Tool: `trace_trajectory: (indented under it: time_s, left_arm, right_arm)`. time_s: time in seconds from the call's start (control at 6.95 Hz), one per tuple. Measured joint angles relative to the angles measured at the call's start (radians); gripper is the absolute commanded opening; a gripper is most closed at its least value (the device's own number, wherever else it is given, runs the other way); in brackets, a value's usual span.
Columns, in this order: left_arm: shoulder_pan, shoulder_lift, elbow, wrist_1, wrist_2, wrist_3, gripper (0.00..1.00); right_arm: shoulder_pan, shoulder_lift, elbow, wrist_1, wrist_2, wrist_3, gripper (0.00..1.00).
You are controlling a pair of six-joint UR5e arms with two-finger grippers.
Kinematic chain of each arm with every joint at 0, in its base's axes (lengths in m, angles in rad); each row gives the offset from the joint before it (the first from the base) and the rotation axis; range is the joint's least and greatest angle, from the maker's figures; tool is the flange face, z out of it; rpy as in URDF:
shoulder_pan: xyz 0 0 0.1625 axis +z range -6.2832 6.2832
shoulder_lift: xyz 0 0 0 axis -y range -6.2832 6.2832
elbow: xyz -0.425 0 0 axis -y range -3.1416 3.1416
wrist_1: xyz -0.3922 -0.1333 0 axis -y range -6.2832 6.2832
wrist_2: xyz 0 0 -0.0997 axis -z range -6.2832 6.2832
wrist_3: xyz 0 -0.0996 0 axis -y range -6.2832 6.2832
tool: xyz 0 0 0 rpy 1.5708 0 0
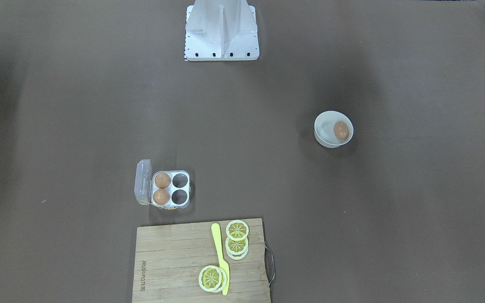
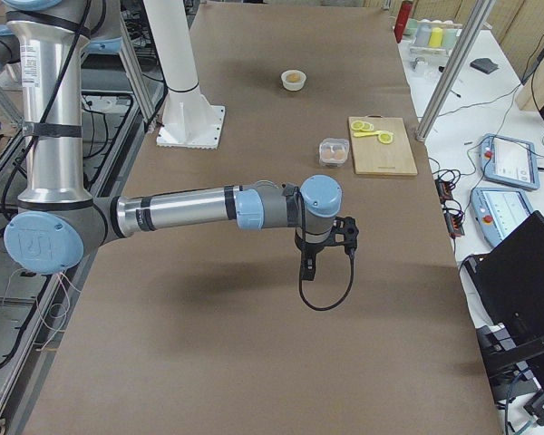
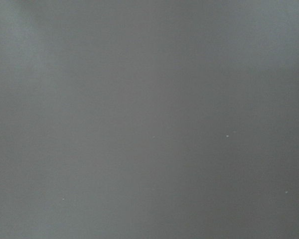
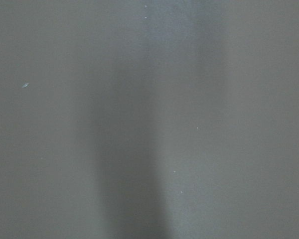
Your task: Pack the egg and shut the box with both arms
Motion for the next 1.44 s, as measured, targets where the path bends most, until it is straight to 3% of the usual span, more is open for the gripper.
trace_trajectory:
  time_s: [0.14, 0.43, 0.58, 0.72, 1.15, 1.44]
  left_arm:
    - [0.104, -0.038, -0.050, -0.008, 0.005, -0.146, 0.98]
    - [0.320, -0.140, -0.102, -0.013, 0.028, -0.471, 0.98]
    - [0.443, -0.193, -0.103, -0.013, 0.093, -0.630, 0.86]
    - [0.558, -0.246, -0.083, -0.013, 0.172, -0.734, 0.67]
    - [0.761, -0.356, 0.051, -0.016, 0.292, -0.805, 0.63]
    - [0.807, -0.370, 0.103, -0.041, 0.322, -0.816, 0.63]
  right_arm:
    - [-0.009, 0.000, 0.007, 0.000, 0.018, 0.002, 1.00]
    - [-0.022, 0.001, 0.015, 0.004, 0.026, -0.001, 1.00]
    - [-0.030, 0.001, 0.015, 0.025, 0.026, -0.003, 1.00]
    - [-0.038, -0.003, 0.012, 0.055, 0.025, 0.000, 1.00]
    - [-0.046, -0.013, 0.004, 0.079, 0.024, 0.002, 1.00]
    - [-0.048, -0.016, -0.002, 0.080, 0.024, 0.002, 1.00]
